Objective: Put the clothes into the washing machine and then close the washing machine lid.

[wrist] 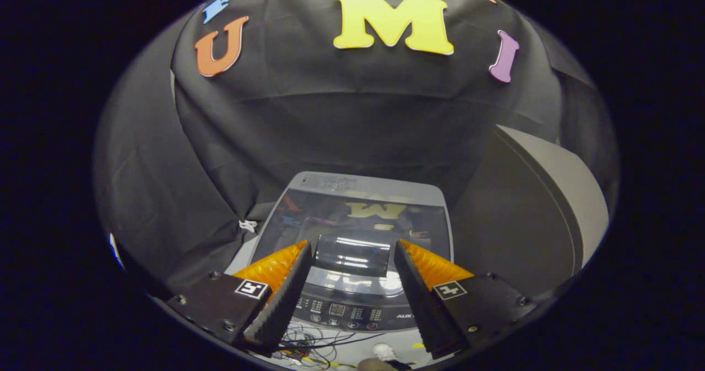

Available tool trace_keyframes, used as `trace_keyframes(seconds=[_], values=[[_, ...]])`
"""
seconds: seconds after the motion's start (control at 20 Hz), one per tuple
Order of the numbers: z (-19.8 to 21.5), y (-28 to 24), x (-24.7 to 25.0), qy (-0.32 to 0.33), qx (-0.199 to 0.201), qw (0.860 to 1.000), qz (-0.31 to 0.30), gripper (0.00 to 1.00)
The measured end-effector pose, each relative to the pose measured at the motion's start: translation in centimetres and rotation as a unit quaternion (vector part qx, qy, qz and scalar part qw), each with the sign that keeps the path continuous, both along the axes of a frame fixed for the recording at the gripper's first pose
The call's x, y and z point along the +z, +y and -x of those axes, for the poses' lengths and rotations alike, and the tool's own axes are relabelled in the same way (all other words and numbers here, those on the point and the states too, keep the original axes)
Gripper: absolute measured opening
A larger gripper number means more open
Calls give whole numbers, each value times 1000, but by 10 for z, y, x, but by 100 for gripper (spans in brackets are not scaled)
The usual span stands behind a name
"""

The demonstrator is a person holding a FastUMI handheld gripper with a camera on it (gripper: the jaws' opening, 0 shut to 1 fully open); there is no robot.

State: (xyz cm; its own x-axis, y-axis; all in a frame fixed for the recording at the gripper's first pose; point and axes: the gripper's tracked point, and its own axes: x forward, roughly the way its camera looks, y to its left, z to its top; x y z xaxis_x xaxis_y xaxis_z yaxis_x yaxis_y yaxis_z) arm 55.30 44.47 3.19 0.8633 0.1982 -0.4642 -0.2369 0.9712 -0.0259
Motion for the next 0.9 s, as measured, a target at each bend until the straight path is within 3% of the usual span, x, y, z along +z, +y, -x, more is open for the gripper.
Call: trace_keyframes(seconds=[0.45,0.9], values=[[-7,1,30,-120,0,990,-75,94],[-8,-64,58,-233,-69,967,-79,99]])
